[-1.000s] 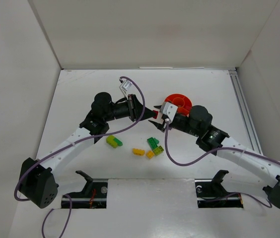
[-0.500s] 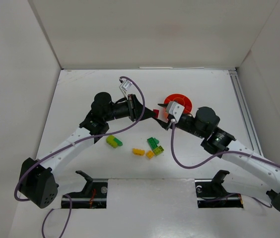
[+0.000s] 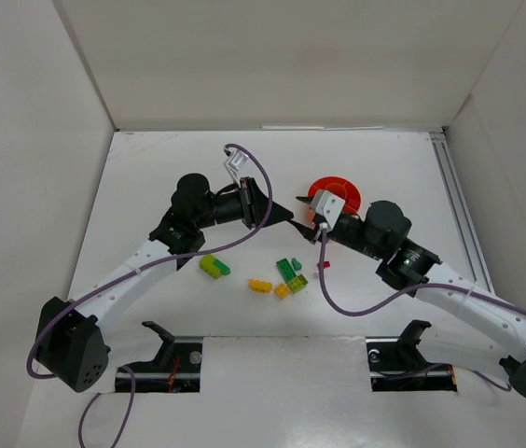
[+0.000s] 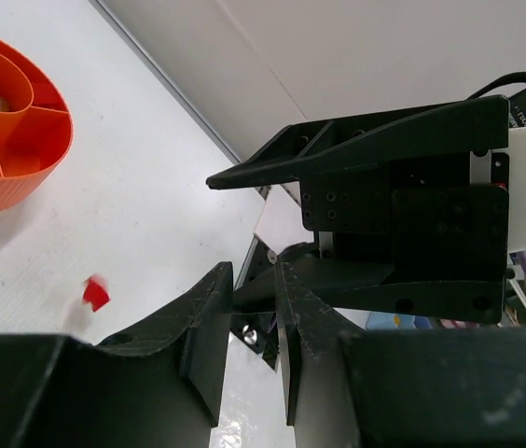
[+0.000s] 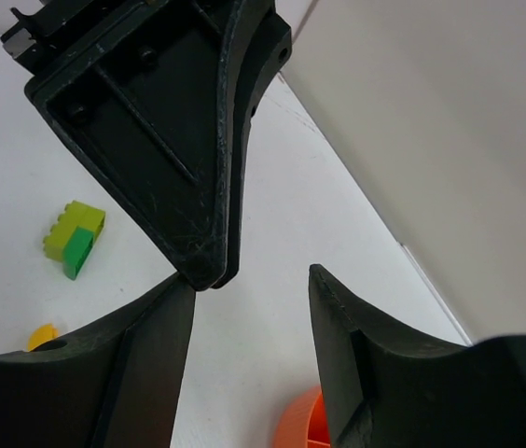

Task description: Sort the legos into containers by color

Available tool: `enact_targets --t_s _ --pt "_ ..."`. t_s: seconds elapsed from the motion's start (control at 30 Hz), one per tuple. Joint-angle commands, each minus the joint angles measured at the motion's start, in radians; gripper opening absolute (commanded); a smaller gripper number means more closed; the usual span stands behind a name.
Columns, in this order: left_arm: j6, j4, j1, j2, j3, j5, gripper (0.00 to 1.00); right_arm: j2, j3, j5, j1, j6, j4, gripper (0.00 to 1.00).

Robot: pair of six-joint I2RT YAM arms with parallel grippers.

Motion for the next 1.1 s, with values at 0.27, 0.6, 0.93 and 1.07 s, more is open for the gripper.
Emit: enact_targets --t_s 0.27,0.6,0.93,1.07 --pt "0.137 -0.306 0.005 -0.043 0.023 -0.381 0.58 -0.061 0.019 0.411 -0.043 0.453 -0.448 0.59" --pt "0.164 -0.466 0.005 -0.071 0.014 -0.573 0.97 0.075 -0.067 0.401 -0.163 0.779 -0.734 0.55" --pt "0.192 -0.527 0.005 -0.071 -0.005 -0.607 0.99 0.295 -0.111 0.382 -0.177 0.753 -0.613 0.55" --pt "0.201 -0.527 0.005 -0.08 -0.005 -0.607 0.99 0.341 -0.111 0.394 -0.168 0.743 -0.587 0.55"
